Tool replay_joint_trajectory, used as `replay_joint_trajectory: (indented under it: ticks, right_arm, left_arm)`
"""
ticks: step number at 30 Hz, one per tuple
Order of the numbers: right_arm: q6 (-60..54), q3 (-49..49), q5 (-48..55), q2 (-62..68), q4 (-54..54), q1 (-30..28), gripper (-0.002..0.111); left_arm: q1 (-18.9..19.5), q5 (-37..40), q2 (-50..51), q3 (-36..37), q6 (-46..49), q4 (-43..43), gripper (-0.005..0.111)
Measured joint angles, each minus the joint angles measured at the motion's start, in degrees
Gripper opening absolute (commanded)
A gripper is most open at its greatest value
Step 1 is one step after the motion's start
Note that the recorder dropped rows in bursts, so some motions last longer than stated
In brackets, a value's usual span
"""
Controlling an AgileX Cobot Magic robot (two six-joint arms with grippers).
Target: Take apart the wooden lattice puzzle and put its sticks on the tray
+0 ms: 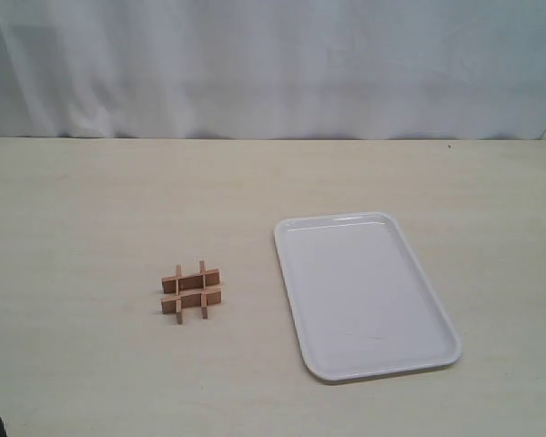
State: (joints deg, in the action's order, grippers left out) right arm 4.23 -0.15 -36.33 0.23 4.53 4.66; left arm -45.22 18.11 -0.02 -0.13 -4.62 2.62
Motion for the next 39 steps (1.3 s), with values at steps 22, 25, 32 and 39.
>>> replay_joint_trajectory:
  ticks: [22,25,32,39]
  right_arm:
    - [-1.02,-26.49,10.90,13.40,-17.46,0.00,0.004]
    - [-1.24,-29.47,11.42,18.66,-17.46,0.00,0.004]
    - [-1.60,-36.84,21.65,30.70,-11.43,0.00,0.004]
    - [-2.41,-47.16,46.03,44.16,-8.80,0.00,0.004]
  left_arm:
    - [0.00,0.00,0.00,0.00,0.00,0.00,0.000]
    - [0.00,0.00,0.00,0.00,0.00,0.00,0.000]
    - [0.00,0.00,0.00,0.00,0.00,0.00,0.000]
    - [0.00,0.00,0.00,0.00,0.00,0.00,0.000]
